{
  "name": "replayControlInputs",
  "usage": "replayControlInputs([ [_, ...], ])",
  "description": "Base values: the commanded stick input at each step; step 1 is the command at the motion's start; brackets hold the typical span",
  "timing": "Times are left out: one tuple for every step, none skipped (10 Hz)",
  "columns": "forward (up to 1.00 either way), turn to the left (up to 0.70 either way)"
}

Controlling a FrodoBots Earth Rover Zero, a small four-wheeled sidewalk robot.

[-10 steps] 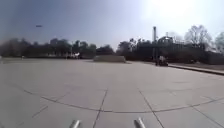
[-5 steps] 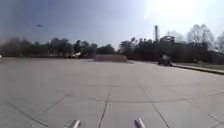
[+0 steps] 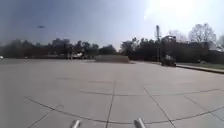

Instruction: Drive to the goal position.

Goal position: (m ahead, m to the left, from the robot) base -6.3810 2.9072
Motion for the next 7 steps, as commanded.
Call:
replayControlInputs([
  [1.0,0.0],
  [1.0,0.0],
  [1.0,0.0],
  [1.0,0.0],
  [1.0,0.0],
  [1.0,0.0],
  [1.0,-0.06],
])
